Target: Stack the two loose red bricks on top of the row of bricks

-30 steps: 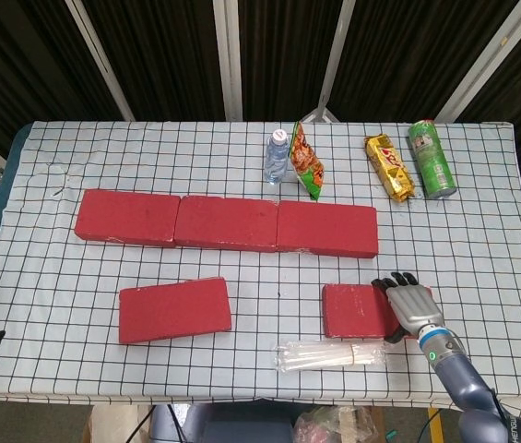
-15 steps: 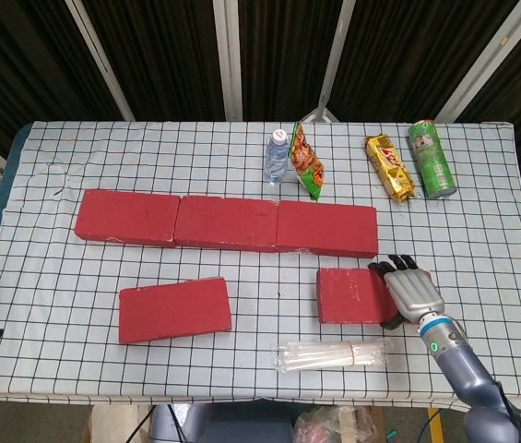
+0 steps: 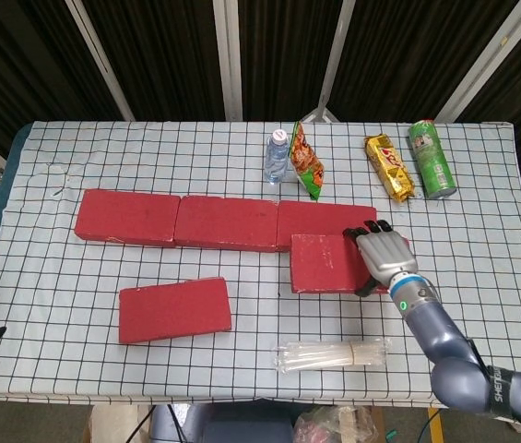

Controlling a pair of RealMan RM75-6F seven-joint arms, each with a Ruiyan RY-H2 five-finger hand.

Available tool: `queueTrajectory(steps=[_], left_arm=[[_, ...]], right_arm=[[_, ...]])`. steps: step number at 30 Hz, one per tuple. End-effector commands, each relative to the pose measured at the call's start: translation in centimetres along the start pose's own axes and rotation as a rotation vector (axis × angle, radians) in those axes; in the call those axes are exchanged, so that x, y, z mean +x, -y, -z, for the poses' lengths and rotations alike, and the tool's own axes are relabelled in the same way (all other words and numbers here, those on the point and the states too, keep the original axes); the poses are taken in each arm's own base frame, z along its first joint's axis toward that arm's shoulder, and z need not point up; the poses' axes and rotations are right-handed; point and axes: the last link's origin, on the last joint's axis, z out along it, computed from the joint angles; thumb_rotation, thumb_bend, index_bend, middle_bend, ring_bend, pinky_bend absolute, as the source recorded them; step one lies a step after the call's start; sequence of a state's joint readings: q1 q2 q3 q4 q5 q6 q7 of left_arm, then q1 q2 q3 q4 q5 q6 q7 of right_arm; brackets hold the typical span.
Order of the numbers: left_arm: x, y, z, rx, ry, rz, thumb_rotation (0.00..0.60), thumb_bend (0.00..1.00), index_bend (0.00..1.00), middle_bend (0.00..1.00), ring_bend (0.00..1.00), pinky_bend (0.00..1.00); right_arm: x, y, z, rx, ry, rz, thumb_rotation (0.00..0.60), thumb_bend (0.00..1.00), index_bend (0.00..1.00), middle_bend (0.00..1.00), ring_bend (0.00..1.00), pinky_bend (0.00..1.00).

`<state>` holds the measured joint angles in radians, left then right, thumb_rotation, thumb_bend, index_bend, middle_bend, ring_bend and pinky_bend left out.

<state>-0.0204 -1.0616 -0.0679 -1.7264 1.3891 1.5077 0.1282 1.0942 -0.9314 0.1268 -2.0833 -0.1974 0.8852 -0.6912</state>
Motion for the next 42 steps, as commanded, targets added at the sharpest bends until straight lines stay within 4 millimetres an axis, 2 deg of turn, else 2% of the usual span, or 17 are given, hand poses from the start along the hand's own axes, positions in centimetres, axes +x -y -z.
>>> queueTrajectory(steps=[1, 7, 11, 16, 27, 42], left_arm=[[0.0, 0.1, -0.2, 0.006, -0.001, 0.001, 0.6, 0.0, 0.07, 0.02, 0.0, 0.0], [0.0, 0.3, -0.5, 0.024, -0.001, -0.007, 0.6, 0.0, 0.07, 0.02, 0.0, 0.0], [-0.1, 0.6, -0.9, 0.046, -0.002, -0.009, 0.6, 0.0, 0.07, 0.02, 0.0, 0.0], [0.0, 0.9, -1.2, 0.068, -0.005, -0.009, 0.6, 0.0, 0.07, 0.02, 0.0, 0.0], [0.0, 1.2, -1.4, 0.091, -0.008, -0.009, 0.6, 0.0, 0.07, 0.02, 0.0, 0.0], [0.3, 1.7, -1.5, 0.113, -0.02, -0.011, 0.6, 0.0, 0.07, 0.02, 0.0, 0.0]], right_arm=[[2.6, 4.7, -2.1, 0.024, 0.02, -0.007, 0.6, 0.13, 0.34, 0.28, 0.03, 0.0], [3.6, 8.4, -5.4, 0.001, 0.068, -0.033, 0.6, 0.13, 0.34, 0.28, 0.03, 0.0], [3.6, 9.9, -7.5, -0.02, 0.087, -0.027, 0.6, 0.13, 0.34, 0.28, 0.03, 0.0], [3.6, 11.1, -9.2, -0.032, 0.1, -0.026, 0.6, 0.13, 0.34, 0.28, 0.03, 0.0], [3.6, 12.3, -11.7, -0.063, 0.09, -0.037, 0.6, 0.13, 0.34, 0.28, 0.03, 0.0], [3.9, 13.5, -13.2, -0.062, 0.041, -0.032, 0.6, 0.13, 0.34, 0.28, 0.03, 0.0]])
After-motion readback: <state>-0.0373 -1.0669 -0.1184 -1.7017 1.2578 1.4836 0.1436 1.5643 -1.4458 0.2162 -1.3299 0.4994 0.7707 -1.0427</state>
